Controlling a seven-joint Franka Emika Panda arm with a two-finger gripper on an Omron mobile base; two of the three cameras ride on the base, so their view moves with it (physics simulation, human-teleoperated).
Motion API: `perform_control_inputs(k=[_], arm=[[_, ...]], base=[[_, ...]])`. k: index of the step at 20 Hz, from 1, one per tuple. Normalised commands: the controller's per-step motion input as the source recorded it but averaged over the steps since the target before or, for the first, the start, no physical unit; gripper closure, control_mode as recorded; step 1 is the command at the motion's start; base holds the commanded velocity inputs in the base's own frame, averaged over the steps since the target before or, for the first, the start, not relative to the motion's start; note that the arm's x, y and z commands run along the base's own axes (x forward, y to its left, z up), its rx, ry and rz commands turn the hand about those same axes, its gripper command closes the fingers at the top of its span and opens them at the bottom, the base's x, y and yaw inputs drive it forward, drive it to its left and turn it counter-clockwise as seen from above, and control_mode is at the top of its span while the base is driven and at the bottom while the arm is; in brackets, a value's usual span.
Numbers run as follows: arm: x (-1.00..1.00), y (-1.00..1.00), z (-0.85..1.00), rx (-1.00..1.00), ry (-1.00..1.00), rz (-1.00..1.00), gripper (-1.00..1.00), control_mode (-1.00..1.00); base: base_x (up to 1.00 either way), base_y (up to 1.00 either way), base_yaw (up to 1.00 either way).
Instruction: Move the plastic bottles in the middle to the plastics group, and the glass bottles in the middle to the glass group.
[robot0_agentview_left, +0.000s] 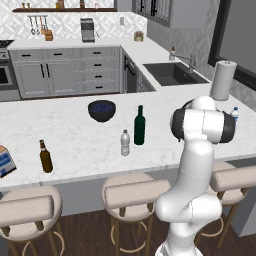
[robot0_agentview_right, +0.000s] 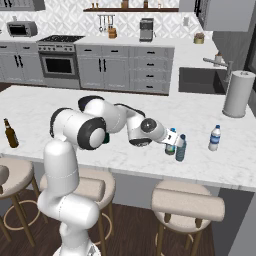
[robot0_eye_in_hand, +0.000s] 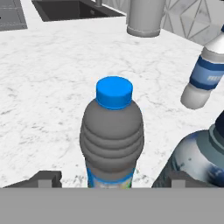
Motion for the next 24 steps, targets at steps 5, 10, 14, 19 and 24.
perform_control_inputs(k=[5,10,14,19,24], arm=[[0.0,0.0,0.09,0.0,0.0,0.0,-1.0,-1.0],[-0.17,0.0,0.48,0.0,0.0,0.0,-1.0,-1.0],[-0.27,0.0,0.6,0.0,0.0,0.0,-1.0,-1.0],[-0.27,0.03,0.77,0.0,0.0,0.0,-1.0,-1.0],[-0.04,0.09,0.97,0.0,0.0,0.0,-1.0,-1.0]], base=[[0.0,0.0,0.0],[0.0,0.0,0.0],[0.0,0.0,0.0],[0.0,0.0,0.0],[0.0,0.0,0.0]])
